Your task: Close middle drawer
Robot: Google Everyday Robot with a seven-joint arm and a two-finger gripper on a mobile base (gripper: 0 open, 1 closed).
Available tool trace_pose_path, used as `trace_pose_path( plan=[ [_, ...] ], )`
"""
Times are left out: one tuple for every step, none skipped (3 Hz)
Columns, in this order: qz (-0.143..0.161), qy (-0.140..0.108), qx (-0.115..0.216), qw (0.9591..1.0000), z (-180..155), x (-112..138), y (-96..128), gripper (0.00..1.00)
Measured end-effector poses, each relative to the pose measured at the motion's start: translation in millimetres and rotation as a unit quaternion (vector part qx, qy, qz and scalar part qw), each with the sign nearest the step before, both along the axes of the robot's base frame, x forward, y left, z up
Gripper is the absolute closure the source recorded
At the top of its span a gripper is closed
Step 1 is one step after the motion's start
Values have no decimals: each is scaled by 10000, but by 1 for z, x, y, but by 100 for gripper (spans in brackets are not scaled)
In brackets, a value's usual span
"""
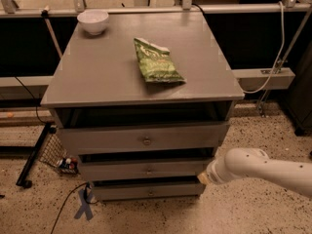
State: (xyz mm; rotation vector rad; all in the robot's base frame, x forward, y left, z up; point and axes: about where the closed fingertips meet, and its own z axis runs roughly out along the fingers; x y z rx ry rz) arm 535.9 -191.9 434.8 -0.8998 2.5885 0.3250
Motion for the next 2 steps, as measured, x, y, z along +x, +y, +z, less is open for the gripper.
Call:
trace_pose_path(
  plan=[
    [-416, -127, 244, 9988, 4, -8, -31, 100],
    [-742, -259, 473, 9958, 9, -17, -60, 100]
  ],
)
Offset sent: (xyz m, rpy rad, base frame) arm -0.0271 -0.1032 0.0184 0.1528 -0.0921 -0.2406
